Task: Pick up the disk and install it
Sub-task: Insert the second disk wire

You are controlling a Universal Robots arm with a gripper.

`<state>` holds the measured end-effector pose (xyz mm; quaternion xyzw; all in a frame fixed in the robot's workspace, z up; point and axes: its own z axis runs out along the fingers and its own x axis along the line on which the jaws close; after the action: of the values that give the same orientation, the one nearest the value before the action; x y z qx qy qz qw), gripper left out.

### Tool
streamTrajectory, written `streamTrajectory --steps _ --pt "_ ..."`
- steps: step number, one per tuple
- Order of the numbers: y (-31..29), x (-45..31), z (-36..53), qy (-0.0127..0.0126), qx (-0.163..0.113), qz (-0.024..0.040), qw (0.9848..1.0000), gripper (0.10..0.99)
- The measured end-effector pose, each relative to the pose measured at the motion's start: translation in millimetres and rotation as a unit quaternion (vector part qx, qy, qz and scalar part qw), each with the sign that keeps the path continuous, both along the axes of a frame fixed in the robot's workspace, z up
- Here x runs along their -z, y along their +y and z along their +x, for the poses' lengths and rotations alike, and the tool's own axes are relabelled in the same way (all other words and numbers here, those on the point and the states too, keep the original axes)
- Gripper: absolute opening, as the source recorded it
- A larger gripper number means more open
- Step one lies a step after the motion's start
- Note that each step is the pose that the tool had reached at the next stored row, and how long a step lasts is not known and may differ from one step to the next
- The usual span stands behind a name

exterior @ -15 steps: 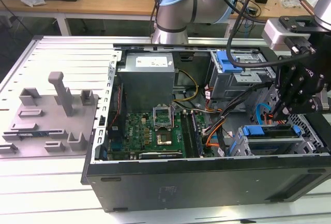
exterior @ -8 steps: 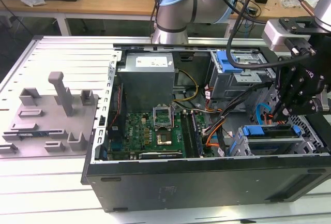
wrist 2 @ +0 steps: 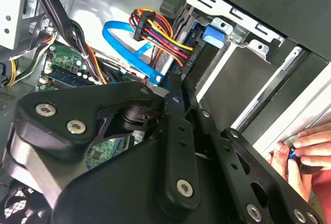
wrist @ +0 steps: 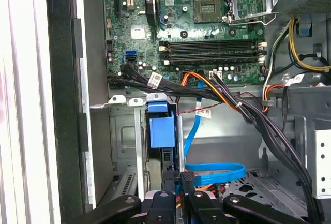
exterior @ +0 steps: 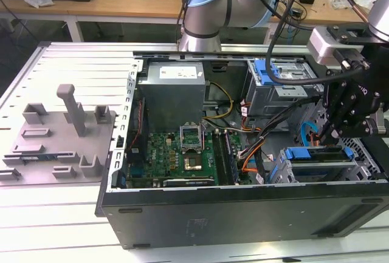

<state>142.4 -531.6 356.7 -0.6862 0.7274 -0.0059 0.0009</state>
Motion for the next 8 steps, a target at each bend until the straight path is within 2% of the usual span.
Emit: streamTrajectory --steps 8 --pt "-1.6 4.2 0.0 0.0 0.0 -0.0001 1.0 0.161"
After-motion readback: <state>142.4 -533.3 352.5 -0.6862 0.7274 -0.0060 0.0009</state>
